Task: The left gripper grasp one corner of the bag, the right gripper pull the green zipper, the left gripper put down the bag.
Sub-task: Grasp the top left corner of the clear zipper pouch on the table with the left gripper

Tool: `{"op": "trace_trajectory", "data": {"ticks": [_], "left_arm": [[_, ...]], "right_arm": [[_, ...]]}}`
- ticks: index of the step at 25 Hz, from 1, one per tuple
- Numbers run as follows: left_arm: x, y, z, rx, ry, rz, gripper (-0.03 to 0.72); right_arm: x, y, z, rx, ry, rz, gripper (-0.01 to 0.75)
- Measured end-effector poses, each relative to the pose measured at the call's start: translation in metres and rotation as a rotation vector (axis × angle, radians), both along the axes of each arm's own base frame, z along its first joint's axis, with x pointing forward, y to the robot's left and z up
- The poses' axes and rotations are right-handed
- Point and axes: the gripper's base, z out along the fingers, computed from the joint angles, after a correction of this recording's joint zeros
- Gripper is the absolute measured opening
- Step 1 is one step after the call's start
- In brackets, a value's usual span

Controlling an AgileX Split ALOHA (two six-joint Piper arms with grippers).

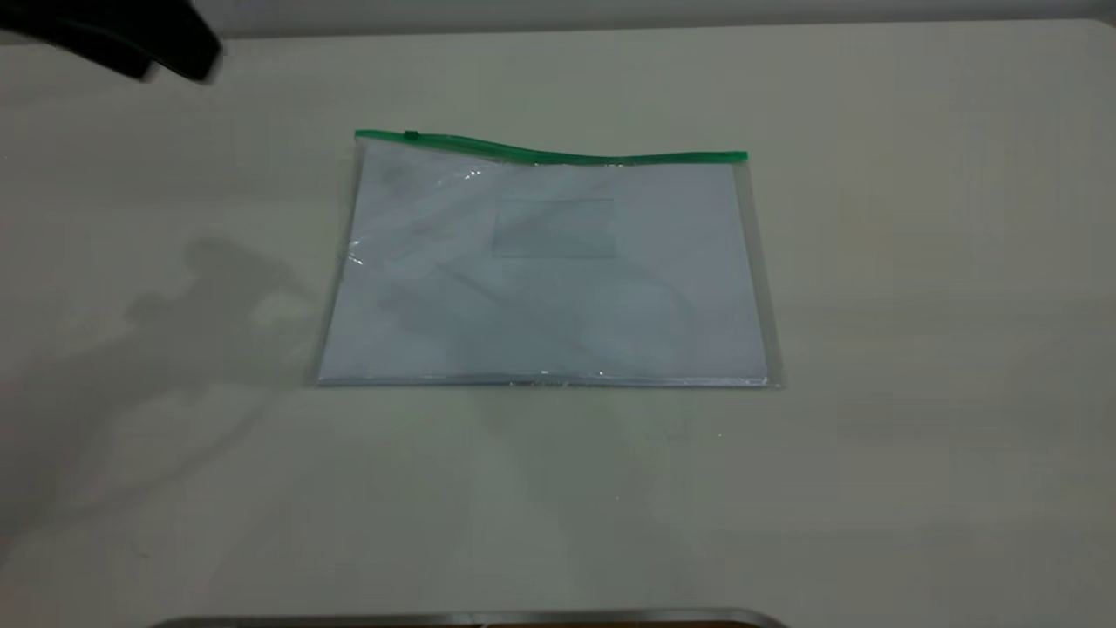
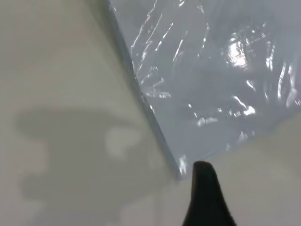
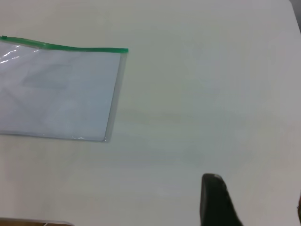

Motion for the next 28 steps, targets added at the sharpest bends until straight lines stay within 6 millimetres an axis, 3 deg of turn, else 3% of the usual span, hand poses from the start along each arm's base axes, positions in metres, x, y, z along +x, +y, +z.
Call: {"op": "trace_trajectory", "data": {"ticks": [9,19,22,28], "left_arm": [[0.058,-0.012,-0.063,-0.063,0.131,-0.013,0.552],[0.111,-0.023,-0.100,-0.124,0.192,-0.077,0.552],[0.125,-0.021,-0.109,-0.142,0.205,-0.076,0.552],[0.143,0.002,-0.128,-0.166,0.226,0.007,0.552]], "right_arm": [[0.000,0.000,0.000,0.001,0.000,0.000,0.453],[0.000,-0.001,0.000,0.007,0.002,-0.012,0.453],[0.000,-0.001,0.000,0.007,0.002,-0.013,0.453],[0.000,-0.001,0.000,0.002,0.002,-0.018,0.453]]}}
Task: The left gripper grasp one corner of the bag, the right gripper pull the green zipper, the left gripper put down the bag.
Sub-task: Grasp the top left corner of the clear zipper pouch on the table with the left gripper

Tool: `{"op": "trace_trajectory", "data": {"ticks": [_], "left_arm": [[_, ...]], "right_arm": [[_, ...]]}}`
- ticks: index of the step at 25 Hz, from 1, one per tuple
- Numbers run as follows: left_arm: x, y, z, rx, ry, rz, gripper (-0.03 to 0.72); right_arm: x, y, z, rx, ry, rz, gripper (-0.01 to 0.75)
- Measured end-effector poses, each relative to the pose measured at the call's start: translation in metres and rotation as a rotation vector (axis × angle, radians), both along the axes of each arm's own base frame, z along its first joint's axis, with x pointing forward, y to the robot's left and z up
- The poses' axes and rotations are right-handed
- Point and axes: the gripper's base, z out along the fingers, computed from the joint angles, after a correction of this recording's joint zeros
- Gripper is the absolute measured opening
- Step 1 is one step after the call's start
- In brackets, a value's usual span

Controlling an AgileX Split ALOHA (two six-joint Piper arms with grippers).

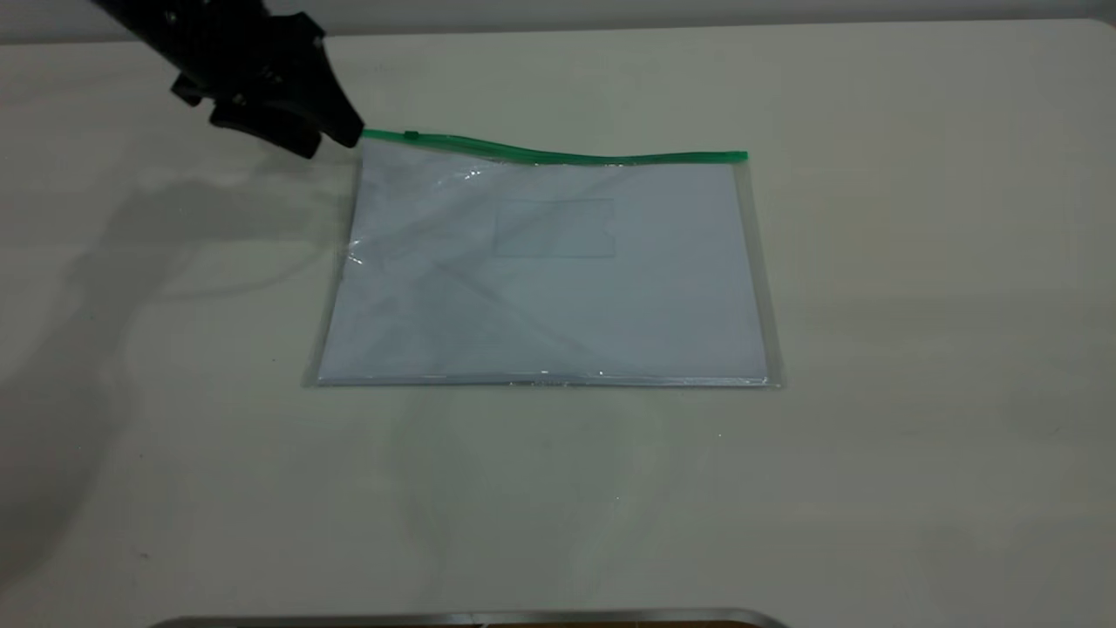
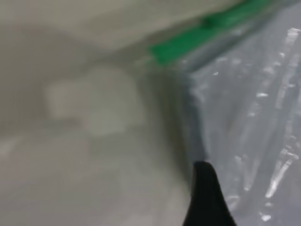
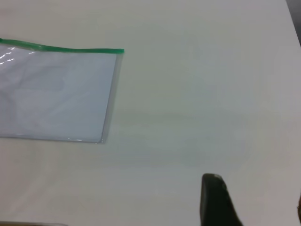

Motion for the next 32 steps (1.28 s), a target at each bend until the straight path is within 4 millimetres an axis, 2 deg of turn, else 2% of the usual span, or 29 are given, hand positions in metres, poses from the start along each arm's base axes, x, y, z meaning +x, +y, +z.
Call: {"op": "trace_trajectory", "data": {"ticks": [5,9,19,27,32], "left_arm": [[0.000,0.001,-0.022,-0.006,0.033,0.009,0.552],[0.001,0.001,-0.032,-0.004,0.039,0.013,0.552],[0.007,-0.004,-0.042,-0.090,-0.011,0.071,0.552],[0.006,-0.009,-0.059,-0.177,0.017,0.137,0.552],[0.008,-0.012,-0.057,-0.234,-0.009,0.137,0.495]], "right_arm": [[0.000,-0.001,0.000,-0.001,0.001,-0.010,0.453],[0.000,-0.001,0.000,0.002,0.001,-0.014,0.453],[0.000,-0.001,0.000,0.005,0.002,-0.019,0.453],[0.000,-0.001,0.000,0.004,0.002,-0.020,0.453],[0.000,-0.001,0.000,0.004,0.002,-0.020,0.453]]}}
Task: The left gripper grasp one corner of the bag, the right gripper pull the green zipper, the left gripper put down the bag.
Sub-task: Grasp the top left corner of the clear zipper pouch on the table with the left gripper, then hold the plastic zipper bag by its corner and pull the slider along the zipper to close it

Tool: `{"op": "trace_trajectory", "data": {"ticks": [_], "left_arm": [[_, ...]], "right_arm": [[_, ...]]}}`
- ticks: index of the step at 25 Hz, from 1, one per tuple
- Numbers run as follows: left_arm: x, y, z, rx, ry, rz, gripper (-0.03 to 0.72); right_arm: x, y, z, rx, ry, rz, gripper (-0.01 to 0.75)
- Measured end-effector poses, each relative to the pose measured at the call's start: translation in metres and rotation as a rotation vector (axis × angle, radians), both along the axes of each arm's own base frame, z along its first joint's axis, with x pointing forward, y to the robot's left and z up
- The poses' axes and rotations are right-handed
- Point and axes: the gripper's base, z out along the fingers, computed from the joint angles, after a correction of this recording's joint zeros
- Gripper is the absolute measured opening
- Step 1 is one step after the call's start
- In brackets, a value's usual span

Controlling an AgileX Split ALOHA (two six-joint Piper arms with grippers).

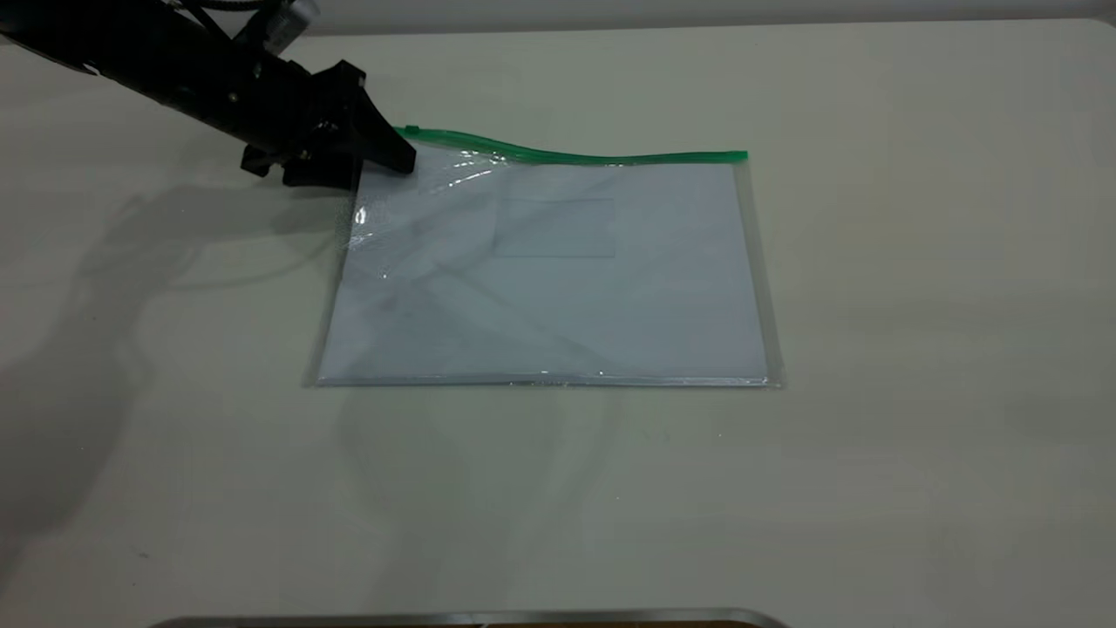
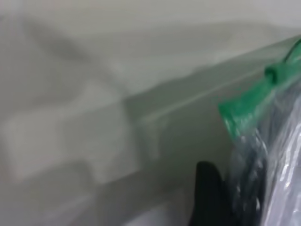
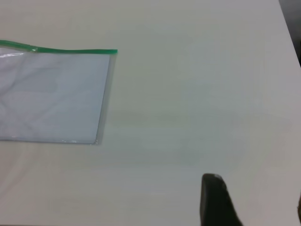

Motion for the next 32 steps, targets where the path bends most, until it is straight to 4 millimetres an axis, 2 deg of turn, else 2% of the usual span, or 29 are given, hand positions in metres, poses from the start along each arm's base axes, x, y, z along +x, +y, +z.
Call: {"op": "trace_trajectory", "data": {"ticks": [5,8,10,16,19,22,25,28,32], "left_arm": [[0.001,-0.001,0.000,-0.022,-0.003,0.011,0.295],[0.000,-0.001,0.000,-0.016,-0.030,-0.019,0.112],[0.000,-0.002,0.000,-0.011,-0.057,-0.046,0.054],[0.001,-0.005,0.008,-0.020,-0.200,-0.218,0.053],[0.004,-0.011,0.023,-0.075,-0.329,-0.389,0.053],[0.004,-0.016,0.041,-0.154,-0.437,-0.556,0.053],[0.009,-0.017,0.056,-0.169,-0.532,-0.652,0.053],[0.015,-0.019,0.066,-0.125,-0.585,-0.724,0.053],[0.015,-0.030,0.070,-0.033,-0.598,-0.861,0.053]], "right_arm": [[0.000,0.000,0.000,0.000,0.000,0.000,0.453],[0.000,0.000,0.000,-0.001,0.000,-0.001,0.453],[0.000,-0.001,0.000,-0.008,0.000,-0.005,0.453],[0.001,-0.002,0.005,0.041,-0.003,-0.050,0.453],[0.013,-0.003,0.011,0.031,0.024,-0.063,0.453],[0.035,-0.003,0.016,0.021,0.046,-0.061,0.453],[0.064,-0.002,0.022,-0.018,0.050,-0.026,0.453],[0.097,0.001,0.023,-0.038,0.091,0.028,0.453],[0.144,0.007,0.011,-0.051,0.209,0.114,0.453]]}}
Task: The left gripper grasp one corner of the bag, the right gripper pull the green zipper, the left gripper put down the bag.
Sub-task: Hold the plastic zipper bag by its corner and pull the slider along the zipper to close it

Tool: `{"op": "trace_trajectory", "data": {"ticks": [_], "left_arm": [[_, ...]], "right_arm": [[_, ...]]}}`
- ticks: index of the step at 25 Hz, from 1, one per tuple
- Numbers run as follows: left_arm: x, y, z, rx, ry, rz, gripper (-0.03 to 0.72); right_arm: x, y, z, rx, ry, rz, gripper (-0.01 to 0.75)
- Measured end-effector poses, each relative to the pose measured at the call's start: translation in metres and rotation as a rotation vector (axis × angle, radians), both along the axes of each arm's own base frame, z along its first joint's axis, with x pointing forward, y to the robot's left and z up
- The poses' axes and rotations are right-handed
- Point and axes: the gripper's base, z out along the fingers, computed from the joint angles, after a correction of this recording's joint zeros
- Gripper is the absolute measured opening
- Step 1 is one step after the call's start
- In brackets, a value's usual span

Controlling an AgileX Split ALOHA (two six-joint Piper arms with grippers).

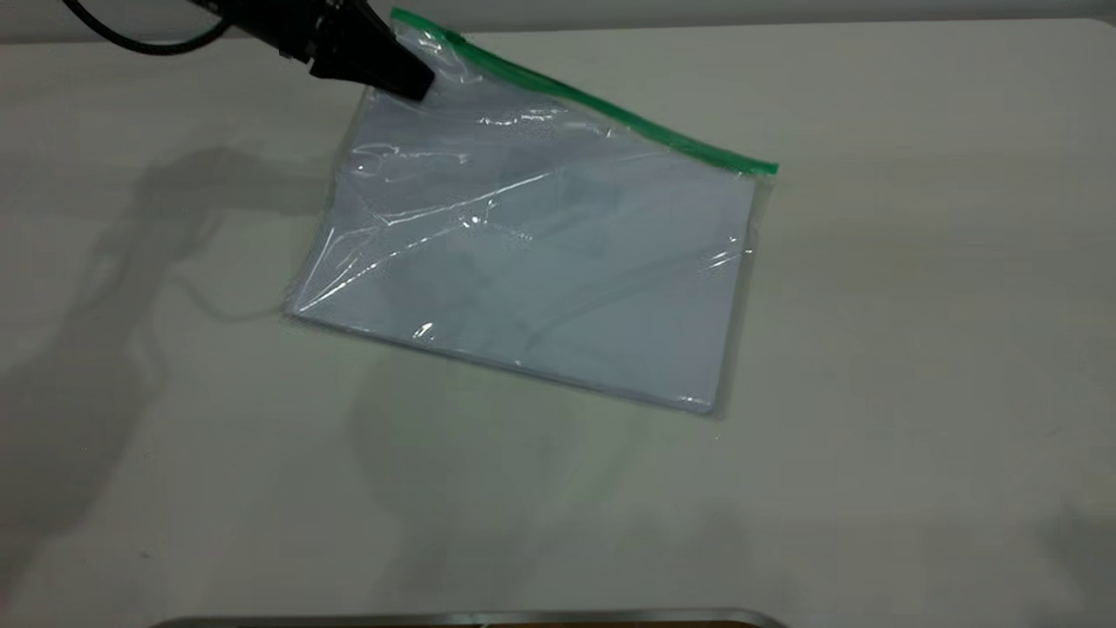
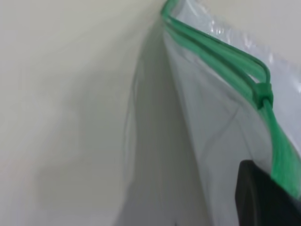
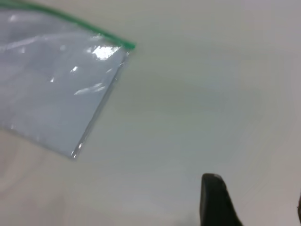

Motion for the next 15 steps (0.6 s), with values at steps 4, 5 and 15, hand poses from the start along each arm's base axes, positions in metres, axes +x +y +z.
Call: {"op": "trace_trajectory", "data": {"ticks": [4,5,15], "left_arm": [[-0.006,-0.019,-0.003,0.073,-0.038,-0.110,0.053],[-0.008,-0.023,-0.004,0.084,-0.049,-0.136,0.053],[-0.032,-0.085,-0.006,0.088,-0.168,-0.406,0.053]], "right_arm": [[0.049,0.005,-0.022,0.001,0.080,0.078,0.453],[0.061,0.006,-0.029,-0.004,0.107,0.102,0.453],[0.158,0.024,-0.105,0.054,0.227,0.341,0.453]]}}
